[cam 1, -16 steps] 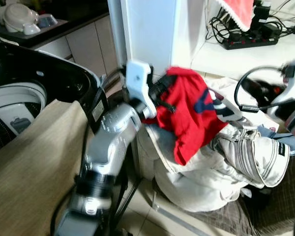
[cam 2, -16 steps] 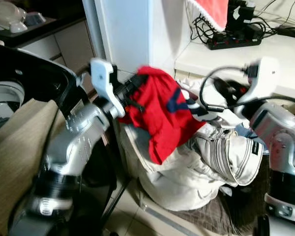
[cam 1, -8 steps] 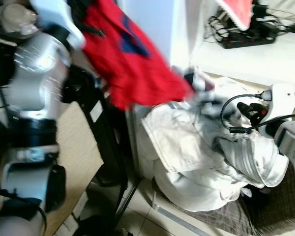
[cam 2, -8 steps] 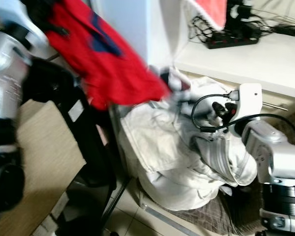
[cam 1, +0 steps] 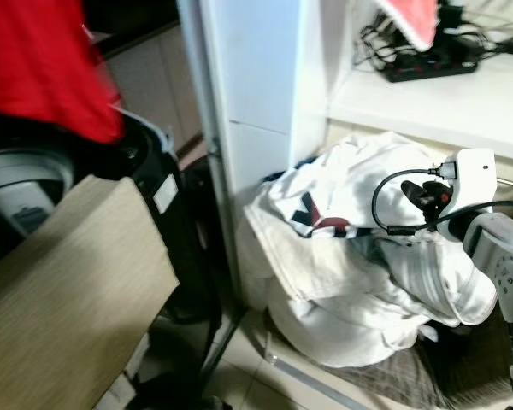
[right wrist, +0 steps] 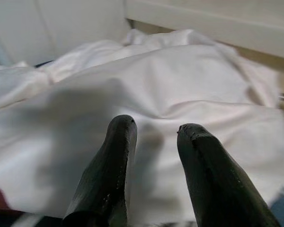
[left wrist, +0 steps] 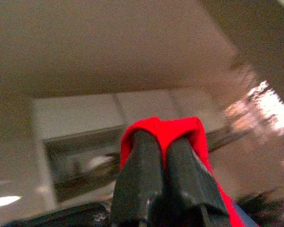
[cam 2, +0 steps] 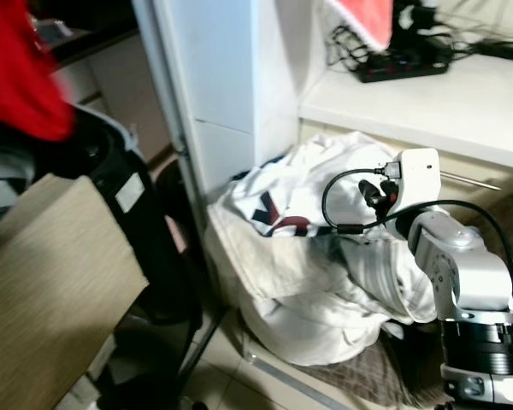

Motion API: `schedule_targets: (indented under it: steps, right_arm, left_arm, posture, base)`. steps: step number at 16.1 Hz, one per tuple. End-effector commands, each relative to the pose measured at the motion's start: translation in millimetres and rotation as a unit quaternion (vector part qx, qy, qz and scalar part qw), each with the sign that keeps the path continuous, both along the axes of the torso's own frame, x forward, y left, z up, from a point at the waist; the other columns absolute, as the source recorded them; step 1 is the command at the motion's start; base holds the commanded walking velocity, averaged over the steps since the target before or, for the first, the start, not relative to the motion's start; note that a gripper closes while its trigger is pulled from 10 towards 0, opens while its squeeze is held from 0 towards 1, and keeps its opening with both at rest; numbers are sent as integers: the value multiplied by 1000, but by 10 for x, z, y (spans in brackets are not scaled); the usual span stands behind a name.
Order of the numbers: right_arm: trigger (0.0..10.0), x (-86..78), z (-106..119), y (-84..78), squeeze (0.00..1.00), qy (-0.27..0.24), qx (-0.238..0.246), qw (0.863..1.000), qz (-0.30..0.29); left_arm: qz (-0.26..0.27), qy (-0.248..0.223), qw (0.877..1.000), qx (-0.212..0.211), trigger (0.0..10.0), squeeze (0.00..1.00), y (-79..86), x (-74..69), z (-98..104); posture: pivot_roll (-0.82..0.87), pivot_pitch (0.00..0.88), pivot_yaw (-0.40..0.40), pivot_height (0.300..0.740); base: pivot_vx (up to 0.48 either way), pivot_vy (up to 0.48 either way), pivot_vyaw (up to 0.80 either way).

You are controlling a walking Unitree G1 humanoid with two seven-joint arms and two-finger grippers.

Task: Clothes washing

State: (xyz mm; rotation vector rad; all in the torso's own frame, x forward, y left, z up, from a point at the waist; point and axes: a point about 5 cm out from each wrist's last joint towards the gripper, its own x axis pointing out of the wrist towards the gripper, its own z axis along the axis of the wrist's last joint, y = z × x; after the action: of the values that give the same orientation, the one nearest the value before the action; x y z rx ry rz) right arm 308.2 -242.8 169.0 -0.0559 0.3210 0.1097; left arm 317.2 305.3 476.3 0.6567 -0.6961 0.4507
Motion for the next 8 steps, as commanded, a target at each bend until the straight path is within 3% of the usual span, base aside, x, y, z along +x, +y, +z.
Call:
schedule_targets:
  steps: [1, 2, 3, 4, 5, 7, 8]
  right_arm:
    - [10000, -22, 27, 80, 0, -12, -3, 1000, 19]
    - [10000, -49, 35, 154, 0, -15, 0, 999, 45]
    - [10000, -94, 70, 292, 0, -21, 17, 995, 93]
    - [10000, -132, 111, 418, 0, -29, 22, 990, 136]
    - [10000, -159, 144, 510, 0, -35, 29, 985, 165]
    - [10000, -306, 304, 858, 0, -64, 59, 957, 278]
    - [10000, -338, 339, 913, 0, -70, 65, 950, 296]
  left_arm:
    - [69, 88, 994, 8, 0, 0, 196, 116, -225]
    - [75, 151, 986, -10, 0, 0, 292, 211, -456]
    - [53, 218, 974, -42, 4353, 0, 326, 359, -805]
    - [17, 265, 962, -60, 10000, 0, 285, 480, -1104]
    - [5, 297, 953, -58, 10000, 0, 244, 539, -1304]
    - [51, 378, 922, -68, 10000, 0, 310, 580, -1902]
    - [63, 385, 917, -80, 10000, 0, 357, 558, -1982]
  posture:
    - [-79, 0, 102, 740]
    - [-76, 0, 100, 740]
    - [-73, 0, 96, 740]
    - [-71, 0, 91, 740]
    - [-72, 0, 90, 740]
    - [-78, 0, 91, 740]
    - [-83, 0, 93, 740]
  base:
    - [0, 0, 0]
    - [0, 0, 0]
    - [0, 0, 0]
    - [0, 0, 0]
    - [0, 0, 0]
    - [0, 0, 0]
    - [0, 0, 0]
